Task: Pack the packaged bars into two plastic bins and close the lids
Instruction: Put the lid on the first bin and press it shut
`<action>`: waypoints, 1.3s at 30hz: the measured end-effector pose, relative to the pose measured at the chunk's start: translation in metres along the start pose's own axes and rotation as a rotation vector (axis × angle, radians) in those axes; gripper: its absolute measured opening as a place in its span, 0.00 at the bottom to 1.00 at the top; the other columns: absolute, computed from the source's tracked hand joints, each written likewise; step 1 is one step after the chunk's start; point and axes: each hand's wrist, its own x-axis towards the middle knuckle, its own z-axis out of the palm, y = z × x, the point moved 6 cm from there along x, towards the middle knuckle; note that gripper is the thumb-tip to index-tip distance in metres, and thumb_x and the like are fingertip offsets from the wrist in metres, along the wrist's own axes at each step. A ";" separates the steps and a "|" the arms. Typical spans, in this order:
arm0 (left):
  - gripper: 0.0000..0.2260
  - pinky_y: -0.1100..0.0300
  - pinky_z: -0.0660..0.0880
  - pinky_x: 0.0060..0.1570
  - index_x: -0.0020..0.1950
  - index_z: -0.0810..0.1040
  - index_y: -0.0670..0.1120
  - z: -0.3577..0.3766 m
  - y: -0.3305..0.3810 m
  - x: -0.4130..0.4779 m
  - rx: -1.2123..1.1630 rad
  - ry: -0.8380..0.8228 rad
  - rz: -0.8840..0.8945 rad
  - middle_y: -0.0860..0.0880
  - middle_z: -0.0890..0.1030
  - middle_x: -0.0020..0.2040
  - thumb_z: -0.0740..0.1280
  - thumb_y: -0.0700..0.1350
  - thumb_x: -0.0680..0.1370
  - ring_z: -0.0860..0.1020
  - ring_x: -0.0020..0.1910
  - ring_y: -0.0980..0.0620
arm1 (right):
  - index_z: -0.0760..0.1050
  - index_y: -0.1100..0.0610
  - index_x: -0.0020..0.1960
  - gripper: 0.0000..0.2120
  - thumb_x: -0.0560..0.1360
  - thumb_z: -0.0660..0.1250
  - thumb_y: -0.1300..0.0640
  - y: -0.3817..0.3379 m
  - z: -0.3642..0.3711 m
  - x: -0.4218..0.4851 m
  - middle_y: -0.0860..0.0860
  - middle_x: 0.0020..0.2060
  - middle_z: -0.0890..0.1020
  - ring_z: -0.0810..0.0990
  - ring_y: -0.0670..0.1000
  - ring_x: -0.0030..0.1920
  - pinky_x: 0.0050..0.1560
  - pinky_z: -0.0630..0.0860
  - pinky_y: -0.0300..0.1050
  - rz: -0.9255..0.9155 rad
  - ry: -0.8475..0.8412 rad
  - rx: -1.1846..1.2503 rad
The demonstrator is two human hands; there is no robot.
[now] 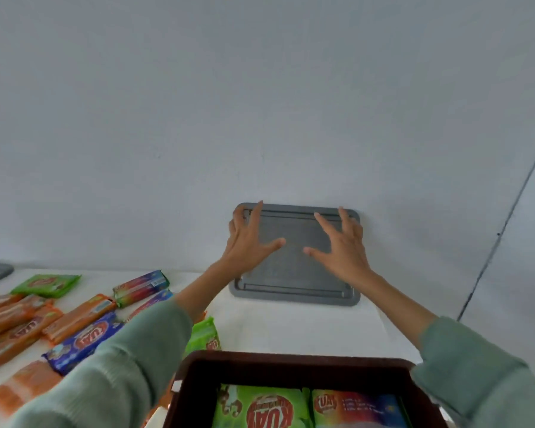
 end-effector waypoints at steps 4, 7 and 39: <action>0.46 0.36 0.53 0.69 0.76 0.37 0.55 0.036 -0.050 0.033 0.032 0.007 -0.174 0.42 0.33 0.74 0.68 0.60 0.71 0.39 0.74 0.36 | 0.44 0.41 0.75 0.43 0.70 0.68 0.41 0.046 0.030 0.028 0.58 0.72 0.29 0.36 0.66 0.74 0.68 0.55 0.69 0.193 0.086 -0.028; 0.49 0.36 0.55 0.68 0.75 0.36 0.58 0.057 -0.076 0.038 -0.021 0.009 -0.271 0.43 0.31 0.74 0.70 0.60 0.69 0.39 0.74 0.35 | 0.39 0.40 0.75 0.47 0.69 0.70 0.42 0.072 0.050 0.032 0.60 0.71 0.27 0.35 0.68 0.73 0.67 0.54 0.70 0.295 0.103 0.009; 0.52 0.48 0.73 0.55 0.76 0.42 0.55 -0.095 0.005 -0.061 0.048 0.244 -0.155 0.41 0.61 0.66 0.75 0.59 0.64 0.72 0.59 0.40 | 0.43 0.44 0.76 0.46 0.69 0.69 0.41 -0.005 -0.088 -0.041 0.57 0.67 0.65 0.69 0.59 0.66 0.59 0.70 0.53 0.045 0.147 0.179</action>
